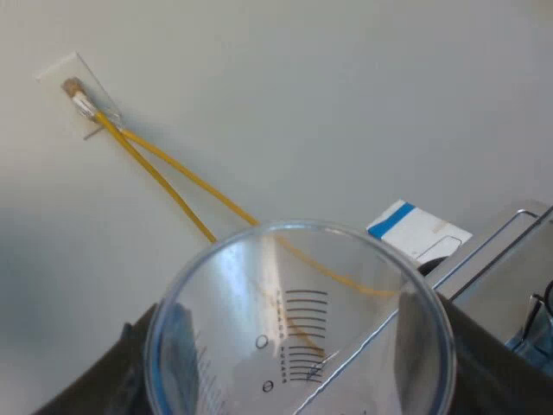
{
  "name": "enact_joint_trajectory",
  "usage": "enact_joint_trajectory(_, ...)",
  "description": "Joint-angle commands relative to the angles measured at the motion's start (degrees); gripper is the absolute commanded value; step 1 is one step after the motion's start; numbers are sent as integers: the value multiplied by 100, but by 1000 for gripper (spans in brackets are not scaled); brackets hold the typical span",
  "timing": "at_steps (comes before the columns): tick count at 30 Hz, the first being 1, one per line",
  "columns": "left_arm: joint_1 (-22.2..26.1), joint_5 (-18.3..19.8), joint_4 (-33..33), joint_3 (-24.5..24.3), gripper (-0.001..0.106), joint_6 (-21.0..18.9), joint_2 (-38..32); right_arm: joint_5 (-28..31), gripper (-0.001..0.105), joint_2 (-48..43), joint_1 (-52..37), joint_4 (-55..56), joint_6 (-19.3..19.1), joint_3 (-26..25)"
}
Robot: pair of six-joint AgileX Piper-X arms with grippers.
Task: Pour the beans into the coffee machine
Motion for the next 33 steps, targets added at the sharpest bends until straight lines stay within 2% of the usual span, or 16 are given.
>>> enact_joint_trajectory(1,-23,-120,-395,-47,5,157,147,-26,81,-46,8,-54,20,-62)
enact_joint_trajectory(7,-95,-82,-617,-75,5,449,323,-26,81,-46,8,-54,20,-62)
enact_joint_trajectory(9,-196,-49,-614,-87,5,803,404,-26,81,-46,8,-54,20,-62)
enact_joint_trajectory(11,-280,-49,-614,-87,5,1405,453,-26,81,-46,8,-54,20,-62)
enact_joint_trajectory(19,-460,-49,-1046,-87,5,2663,483,-26,81,-46,8,-54,20,-62)
enact_joint_trajectory(23,-530,-49,-1320,-87,5,3674,483,-26,81,-46,8,-54,20,-62)
enact_joint_trajectory(33,-559,-24,-1332,-87,5,5010,620,-26,81,-46,8,-54,20,-62)
